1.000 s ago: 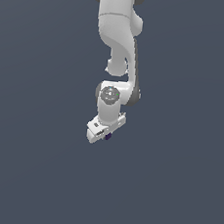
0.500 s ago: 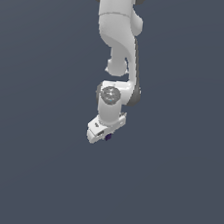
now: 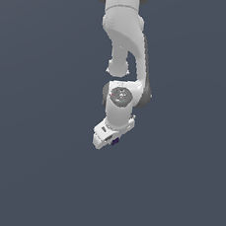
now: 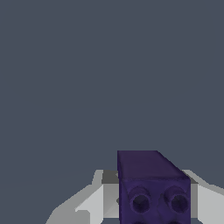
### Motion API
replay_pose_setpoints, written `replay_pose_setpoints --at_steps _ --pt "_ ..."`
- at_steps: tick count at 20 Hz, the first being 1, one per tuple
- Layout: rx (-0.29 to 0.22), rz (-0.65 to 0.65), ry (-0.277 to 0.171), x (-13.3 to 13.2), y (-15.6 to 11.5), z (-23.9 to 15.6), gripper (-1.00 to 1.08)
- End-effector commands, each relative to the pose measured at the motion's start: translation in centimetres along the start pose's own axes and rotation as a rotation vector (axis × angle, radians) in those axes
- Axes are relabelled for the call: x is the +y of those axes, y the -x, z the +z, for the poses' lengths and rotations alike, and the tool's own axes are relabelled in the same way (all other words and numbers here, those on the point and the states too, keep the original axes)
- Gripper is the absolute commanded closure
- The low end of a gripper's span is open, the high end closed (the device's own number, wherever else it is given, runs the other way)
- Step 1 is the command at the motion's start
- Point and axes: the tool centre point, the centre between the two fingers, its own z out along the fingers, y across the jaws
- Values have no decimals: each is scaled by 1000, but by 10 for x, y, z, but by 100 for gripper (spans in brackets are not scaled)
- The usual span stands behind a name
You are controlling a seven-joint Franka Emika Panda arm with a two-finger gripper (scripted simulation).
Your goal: Pick up the object and move it to a goal position.
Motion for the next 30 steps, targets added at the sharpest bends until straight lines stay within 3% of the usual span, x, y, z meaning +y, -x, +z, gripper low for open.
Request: replay_pose_setpoints --at_steps 1,17,30 --pt "1 0 0 -1 -16 -12 108" --pt "1 0 0 -7 -117 -84 108" --pt "0 0 0 -7 -160 -114 108"
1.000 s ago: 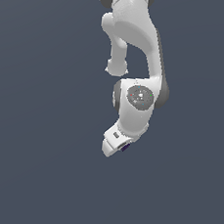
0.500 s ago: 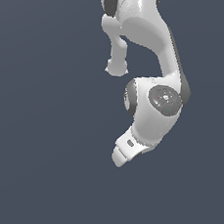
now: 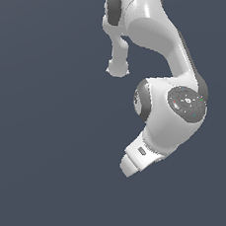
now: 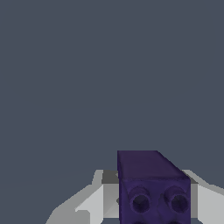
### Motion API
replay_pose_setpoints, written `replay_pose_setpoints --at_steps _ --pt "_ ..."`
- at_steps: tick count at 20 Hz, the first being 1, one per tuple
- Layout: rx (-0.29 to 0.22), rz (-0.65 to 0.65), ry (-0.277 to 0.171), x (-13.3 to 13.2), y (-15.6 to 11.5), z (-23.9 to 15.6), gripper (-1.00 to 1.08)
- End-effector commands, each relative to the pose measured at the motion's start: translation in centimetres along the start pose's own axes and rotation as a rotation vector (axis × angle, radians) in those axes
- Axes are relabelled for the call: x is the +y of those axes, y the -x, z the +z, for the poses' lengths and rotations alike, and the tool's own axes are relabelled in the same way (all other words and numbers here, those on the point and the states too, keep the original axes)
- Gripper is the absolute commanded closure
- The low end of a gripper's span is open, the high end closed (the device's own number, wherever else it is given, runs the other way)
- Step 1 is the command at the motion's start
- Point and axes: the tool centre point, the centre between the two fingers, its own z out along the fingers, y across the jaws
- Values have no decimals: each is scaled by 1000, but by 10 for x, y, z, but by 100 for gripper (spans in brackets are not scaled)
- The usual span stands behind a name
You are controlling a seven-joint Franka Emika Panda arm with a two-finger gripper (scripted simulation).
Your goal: Pick up the object and move it to a goal position.
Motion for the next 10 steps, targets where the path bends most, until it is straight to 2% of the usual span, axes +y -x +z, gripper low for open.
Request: replay_pose_setpoints --at_steps 1,10 --pt "0 0 0 0 -5 -3 108" --pt "0 0 1 0 -11 -7 108"
